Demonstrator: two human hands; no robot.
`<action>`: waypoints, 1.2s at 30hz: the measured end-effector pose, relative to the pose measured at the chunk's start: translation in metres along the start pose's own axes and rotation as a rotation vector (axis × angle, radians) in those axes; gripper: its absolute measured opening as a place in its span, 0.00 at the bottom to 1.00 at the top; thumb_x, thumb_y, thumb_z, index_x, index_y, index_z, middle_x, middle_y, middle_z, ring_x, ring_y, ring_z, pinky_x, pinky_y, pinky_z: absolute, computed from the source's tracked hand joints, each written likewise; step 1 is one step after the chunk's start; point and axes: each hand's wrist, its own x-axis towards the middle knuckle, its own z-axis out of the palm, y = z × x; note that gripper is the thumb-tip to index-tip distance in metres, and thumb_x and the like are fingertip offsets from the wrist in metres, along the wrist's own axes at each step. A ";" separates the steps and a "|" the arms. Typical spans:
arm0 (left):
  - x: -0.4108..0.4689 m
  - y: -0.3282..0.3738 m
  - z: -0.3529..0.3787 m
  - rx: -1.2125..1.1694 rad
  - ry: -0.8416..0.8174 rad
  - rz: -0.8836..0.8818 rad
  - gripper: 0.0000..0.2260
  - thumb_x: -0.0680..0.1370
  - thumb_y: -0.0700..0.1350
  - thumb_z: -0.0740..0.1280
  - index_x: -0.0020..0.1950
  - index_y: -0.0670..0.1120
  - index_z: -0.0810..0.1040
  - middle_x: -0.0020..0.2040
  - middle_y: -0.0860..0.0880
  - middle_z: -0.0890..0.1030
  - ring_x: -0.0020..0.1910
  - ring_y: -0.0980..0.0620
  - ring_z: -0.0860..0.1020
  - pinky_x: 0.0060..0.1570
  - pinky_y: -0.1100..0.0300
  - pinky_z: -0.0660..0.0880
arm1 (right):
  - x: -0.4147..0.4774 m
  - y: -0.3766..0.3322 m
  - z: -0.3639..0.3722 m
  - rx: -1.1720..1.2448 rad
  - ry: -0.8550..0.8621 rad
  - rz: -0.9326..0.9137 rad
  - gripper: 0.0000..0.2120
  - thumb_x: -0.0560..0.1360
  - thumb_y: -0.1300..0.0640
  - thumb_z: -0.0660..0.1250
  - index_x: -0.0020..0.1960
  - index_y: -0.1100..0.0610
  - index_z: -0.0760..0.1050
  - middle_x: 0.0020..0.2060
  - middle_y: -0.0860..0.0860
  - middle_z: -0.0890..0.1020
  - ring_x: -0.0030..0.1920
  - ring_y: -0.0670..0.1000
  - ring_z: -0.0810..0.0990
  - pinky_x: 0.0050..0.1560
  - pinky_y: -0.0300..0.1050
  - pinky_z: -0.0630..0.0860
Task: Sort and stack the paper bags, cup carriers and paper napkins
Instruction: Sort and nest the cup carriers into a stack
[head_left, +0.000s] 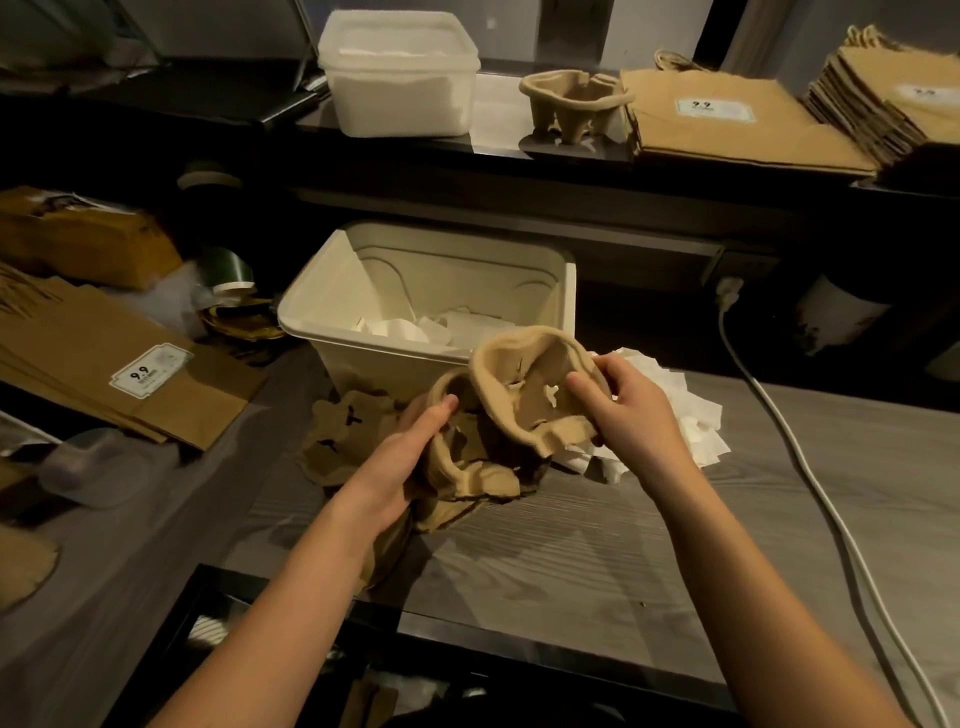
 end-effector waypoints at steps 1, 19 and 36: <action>0.000 0.000 0.001 -0.026 -0.001 0.005 0.23 0.67 0.56 0.65 0.62 0.53 0.74 0.53 0.49 0.83 0.56 0.50 0.79 0.55 0.53 0.74 | 0.000 0.000 0.001 0.034 -0.019 0.024 0.06 0.77 0.53 0.63 0.53 0.54 0.73 0.41 0.49 0.79 0.34 0.43 0.77 0.27 0.31 0.70; -0.008 0.002 0.003 -0.094 -0.051 0.013 0.24 0.71 0.65 0.57 0.59 0.53 0.77 0.60 0.47 0.80 0.55 0.51 0.79 0.43 0.59 0.77 | -0.004 0.001 0.022 -0.557 -0.173 -0.088 0.18 0.78 0.43 0.57 0.66 0.47 0.67 0.43 0.48 0.80 0.44 0.51 0.79 0.39 0.44 0.72; -0.021 0.028 -0.022 -0.154 0.007 0.104 0.16 0.70 0.52 0.62 0.54 0.49 0.77 0.47 0.49 0.84 0.49 0.51 0.81 0.53 0.53 0.75 | -0.024 0.080 0.083 -0.389 -0.140 -0.559 0.03 0.74 0.53 0.63 0.47 0.51 0.72 0.37 0.42 0.75 0.35 0.45 0.75 0.31 0.41 0.71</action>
